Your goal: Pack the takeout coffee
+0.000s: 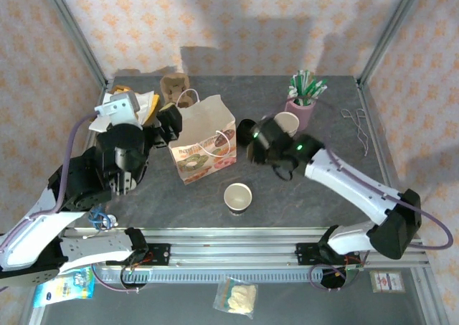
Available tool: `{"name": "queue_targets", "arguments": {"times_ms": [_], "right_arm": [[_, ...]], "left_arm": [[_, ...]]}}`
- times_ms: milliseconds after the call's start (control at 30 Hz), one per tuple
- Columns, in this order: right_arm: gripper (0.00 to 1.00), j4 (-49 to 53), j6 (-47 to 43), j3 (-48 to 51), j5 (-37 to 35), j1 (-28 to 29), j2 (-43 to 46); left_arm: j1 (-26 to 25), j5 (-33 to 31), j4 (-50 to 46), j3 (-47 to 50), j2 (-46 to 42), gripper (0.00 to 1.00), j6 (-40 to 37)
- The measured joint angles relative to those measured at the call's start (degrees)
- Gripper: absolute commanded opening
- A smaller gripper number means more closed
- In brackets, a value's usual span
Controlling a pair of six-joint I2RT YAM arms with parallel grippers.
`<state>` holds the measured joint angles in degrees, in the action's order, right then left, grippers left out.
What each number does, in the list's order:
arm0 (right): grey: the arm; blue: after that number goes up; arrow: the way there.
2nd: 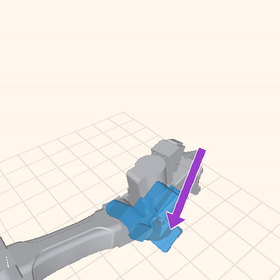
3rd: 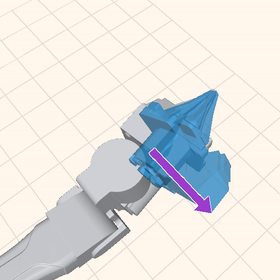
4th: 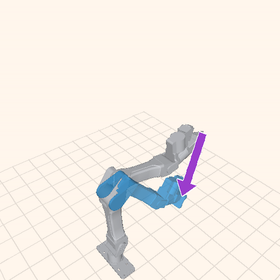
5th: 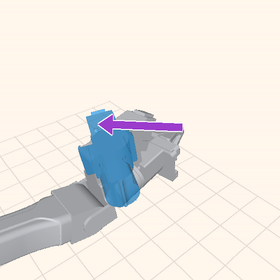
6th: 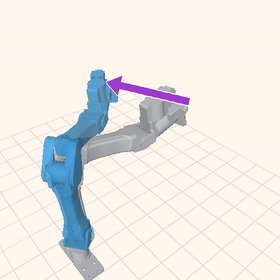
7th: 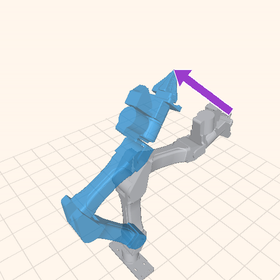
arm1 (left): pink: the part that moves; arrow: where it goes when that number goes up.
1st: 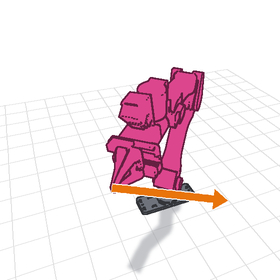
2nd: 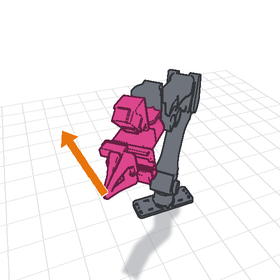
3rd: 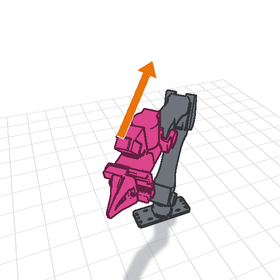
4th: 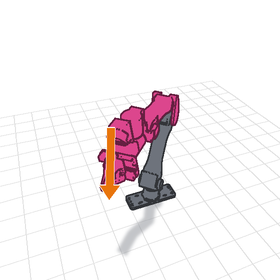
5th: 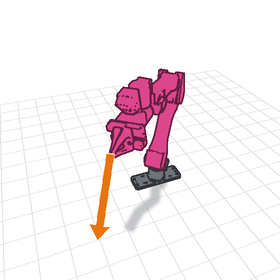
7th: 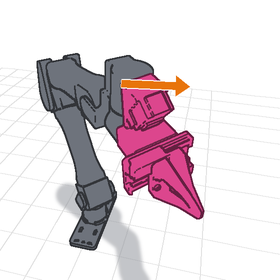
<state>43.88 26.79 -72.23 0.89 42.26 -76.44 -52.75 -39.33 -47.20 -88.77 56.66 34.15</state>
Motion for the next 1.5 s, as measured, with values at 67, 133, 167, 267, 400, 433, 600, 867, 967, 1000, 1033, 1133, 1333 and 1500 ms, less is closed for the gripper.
{"name": "queue_targets", "arguments": {"times_ms": [67,133,167,267,400,433,600,867,967,1000,1033,1133,1333,1500], "right_arm": [[0.42,0.3,-0.9,-4.6,1.2,-5.4,-1.0],[0.42,0.4,-1.6,-10.5,2.6,-9.0,-4.1],[0.43,0.6,-1.9,-13.2,3.3,-9.9,-6.0],[0.45,0.7,-2.9,-21.8,5.5,-11.1,-14.4],[0.48,1.5,-3.5,-28.7,8.6,-11.2,-24.8],[0.5,1.8,-3.6,-30.0,9.3,-11.2,-27.5],[0.54,3.6,-3.8,-32.3,11.5,-11.3,-36.2],[0.54,4.1,-3.7,-33.0,14.2,-11.7,-41.7],[0.52,4.1,-3.7,-33.6,15.3,-11.7,-43.1],[0.51,4.1,-3.7,-33.8,15.5,-11.7,-43.4],[0.5,4.1,-3.7,-34.0,15.7,-11.7,-43.8],[0.46,4.1,-3.8,-34.2,16.0,-11.7,-44.8],[0.36,4.1,-4.4,-34.3,15.8,-11.7,-45.9],[0.27,4.1,-4.8,-34.3,15.2,-11.7,-46.0]], "left_arm": [[3.0,3.3,-0.9,-1.2,1.4,0.99,0.7],[6.2,7.4,-2.4,-2.4,3.2,0.99,1.5],[7.6,9.3,-3.2,-2.9,4.1,0.99,1.9],[12.6,16.1,-5.5,-4.2,7.4,0.99,2.5],[17.0,24.3,-8.0,-4.3,11.3,0.99,3.0],[17.8,26.4,-8.5,-4.3,12.1,0.99,3.0],[20.4,33.5,-9.4,-4.3,14.3,0.98,3.0],[21.7,37.4,-9.1,-4.0,14.3,0.99,2.9],[21.8,37.7,-9.0,-3.4,14.3,0.99,2.9],[21.9,37.7,-9.0,-3.4,14.3,0.99,2.9],[22.1,37.9,-9.0,-3.4,14.3,0.99,2.9],[22.2,37.9,-8.9,-3.3,14.3,0.99,2.6],[22.2,38.4,-8.4,-2.6,14.2,0.99,2.3],[22.2,38.8,-8.3,-2.5,14.2,0.99,2.3]]}}
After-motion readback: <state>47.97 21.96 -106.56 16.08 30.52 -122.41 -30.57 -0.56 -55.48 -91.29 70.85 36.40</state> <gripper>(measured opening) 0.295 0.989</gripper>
